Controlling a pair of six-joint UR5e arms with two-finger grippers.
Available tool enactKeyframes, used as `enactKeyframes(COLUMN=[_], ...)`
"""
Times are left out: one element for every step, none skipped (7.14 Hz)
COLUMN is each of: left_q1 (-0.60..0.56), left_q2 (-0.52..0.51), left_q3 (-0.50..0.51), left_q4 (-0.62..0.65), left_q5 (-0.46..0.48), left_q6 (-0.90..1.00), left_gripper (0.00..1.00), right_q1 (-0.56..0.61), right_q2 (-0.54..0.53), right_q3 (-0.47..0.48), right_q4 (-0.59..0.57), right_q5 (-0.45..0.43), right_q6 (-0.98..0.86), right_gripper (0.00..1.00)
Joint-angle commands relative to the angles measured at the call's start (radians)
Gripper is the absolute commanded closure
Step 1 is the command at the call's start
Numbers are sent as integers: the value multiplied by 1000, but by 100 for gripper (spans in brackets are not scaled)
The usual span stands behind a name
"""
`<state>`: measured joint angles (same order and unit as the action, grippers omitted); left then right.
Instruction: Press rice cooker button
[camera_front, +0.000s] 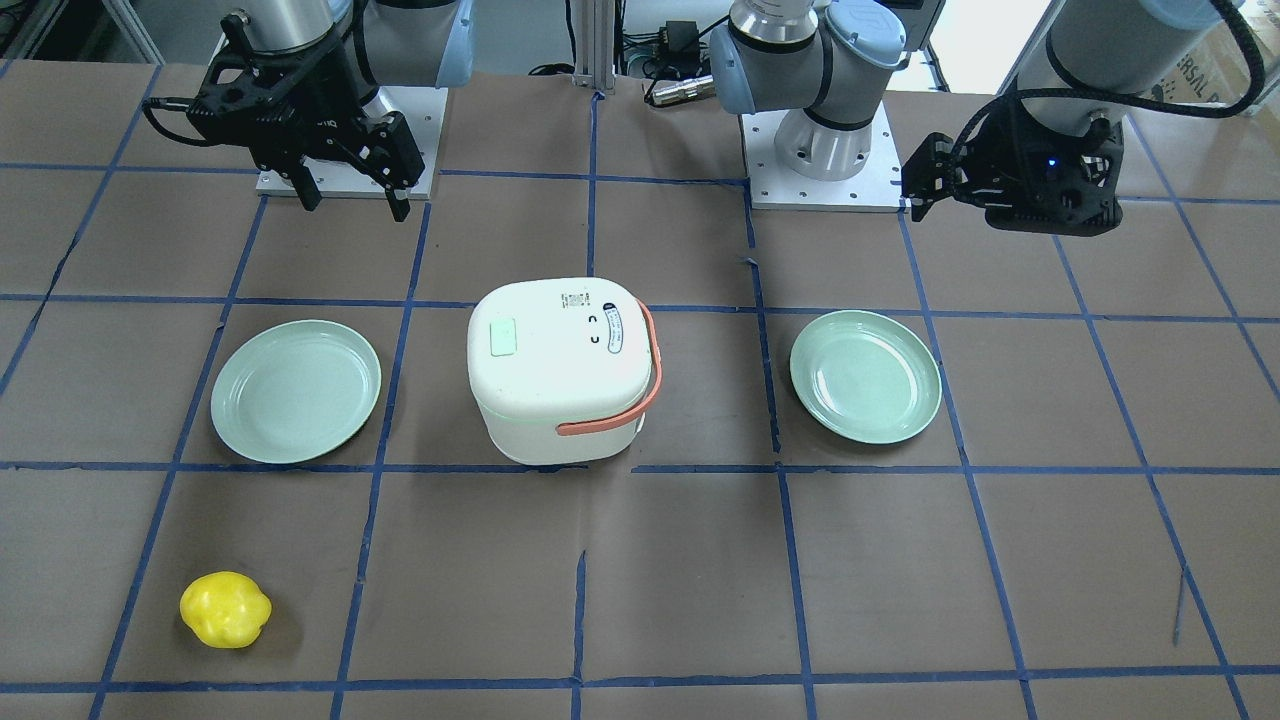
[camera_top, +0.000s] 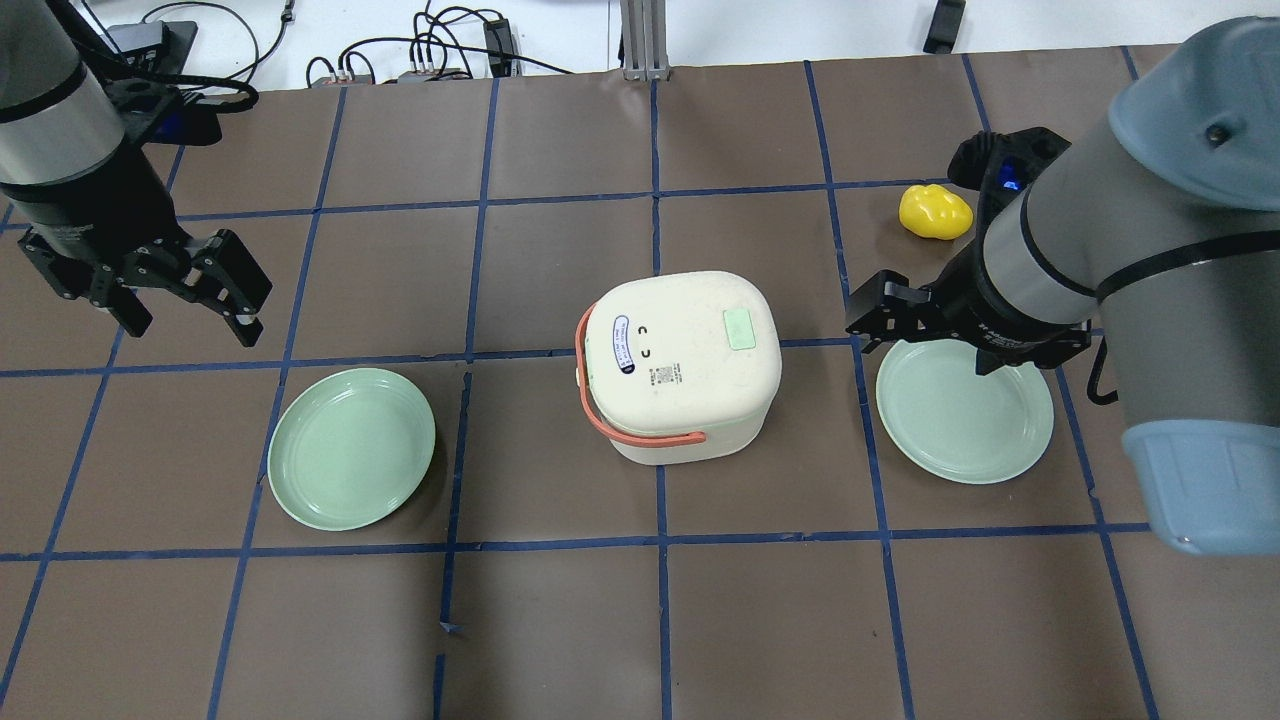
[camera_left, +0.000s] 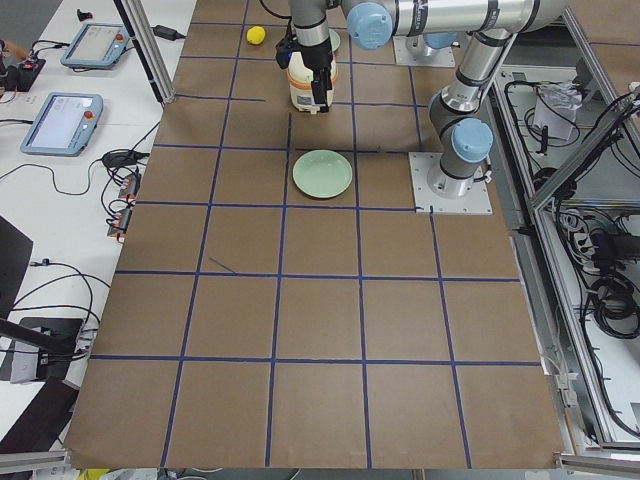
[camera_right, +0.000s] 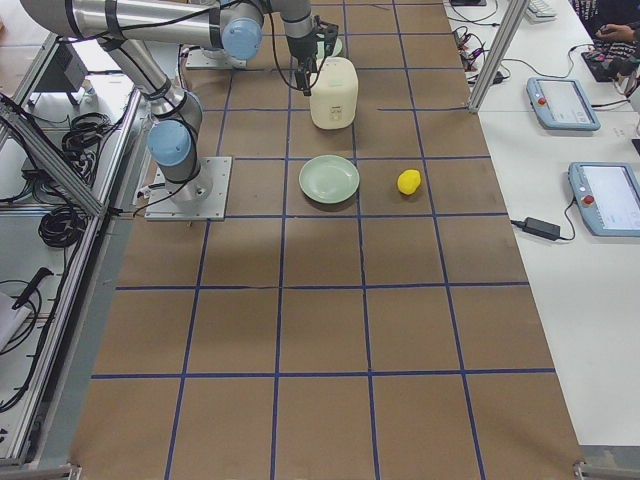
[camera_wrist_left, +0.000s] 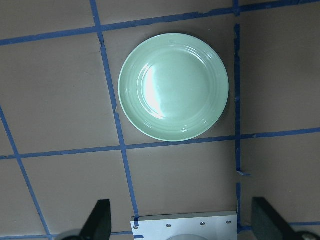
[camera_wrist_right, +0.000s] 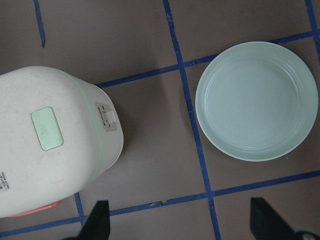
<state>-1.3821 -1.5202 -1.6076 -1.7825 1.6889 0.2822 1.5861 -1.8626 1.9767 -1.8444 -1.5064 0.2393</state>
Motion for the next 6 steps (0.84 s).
enactKeyframes(left_q1=[0, 0, 0, 0, 0, 0], left_q2=[2, 0, 0, 0, 0, 0], left_q3=[0, 0, 0, 0, 0, 0], left_q4=[0, 0, 0, 0, 0, 0], left_q5=[0, 0, 0, 0, 0, 0], left_q6=[0, 0, 0, 0, 0, 0], left_gripper=[0, 0, 0, 0, 0, 0], right_q1=[2, 3, 11, 35, 52, 67], right_q2=[28, 37, 37, 39, 45, 69], right_q3=[-15, -30, -57, -70, -71, -72], right_q4=[-3, -4, 8, 7, 7, 7], right_q5=[0, 2, 2, 2, 2, 6], right_q6=[8, 6, 6, 12, 12, 14], right_gripper=[2, 2, 2, 3, 6, 18])
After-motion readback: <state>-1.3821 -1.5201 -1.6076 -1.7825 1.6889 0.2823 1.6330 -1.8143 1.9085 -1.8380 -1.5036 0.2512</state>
